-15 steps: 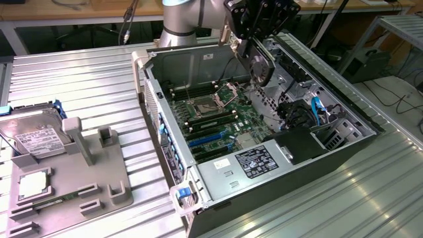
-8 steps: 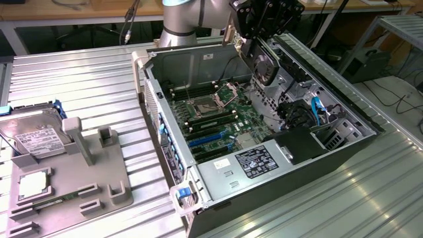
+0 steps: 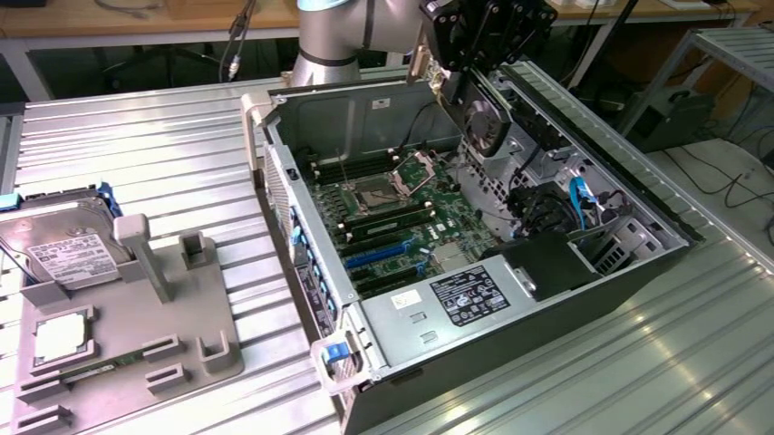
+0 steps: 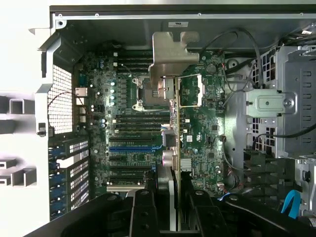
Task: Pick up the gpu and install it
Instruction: 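Insert the gpu into the slot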
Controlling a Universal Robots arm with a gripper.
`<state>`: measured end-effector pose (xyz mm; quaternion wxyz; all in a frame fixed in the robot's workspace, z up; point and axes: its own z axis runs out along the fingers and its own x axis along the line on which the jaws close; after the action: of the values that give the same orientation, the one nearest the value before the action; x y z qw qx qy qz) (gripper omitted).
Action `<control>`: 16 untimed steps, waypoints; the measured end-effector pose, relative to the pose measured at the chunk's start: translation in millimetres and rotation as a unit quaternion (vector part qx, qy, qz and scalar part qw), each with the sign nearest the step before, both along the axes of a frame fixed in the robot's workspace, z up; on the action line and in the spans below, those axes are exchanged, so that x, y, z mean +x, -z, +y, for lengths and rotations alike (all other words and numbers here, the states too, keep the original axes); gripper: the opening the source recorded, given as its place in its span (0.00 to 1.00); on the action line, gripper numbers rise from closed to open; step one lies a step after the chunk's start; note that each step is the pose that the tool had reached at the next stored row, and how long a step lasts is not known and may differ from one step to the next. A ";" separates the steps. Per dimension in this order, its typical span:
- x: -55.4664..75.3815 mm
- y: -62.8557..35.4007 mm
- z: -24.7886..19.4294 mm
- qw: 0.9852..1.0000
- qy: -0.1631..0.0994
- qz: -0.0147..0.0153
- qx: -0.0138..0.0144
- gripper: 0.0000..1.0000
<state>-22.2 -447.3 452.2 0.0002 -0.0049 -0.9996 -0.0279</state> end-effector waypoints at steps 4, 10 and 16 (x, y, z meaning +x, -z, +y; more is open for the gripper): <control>0.0 0.0 0.0 1.000 -0.005 0.000 0.000 0.30; 0.0 0.0 0.0 1.000 -0.028 0.000 0.000 0.30; 0.0 0.0 0.0 0.997 -0.074 0.000 0.000 0.30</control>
<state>-22.2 -447.3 452.2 0.0022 0.0686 -0.9973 -0.0278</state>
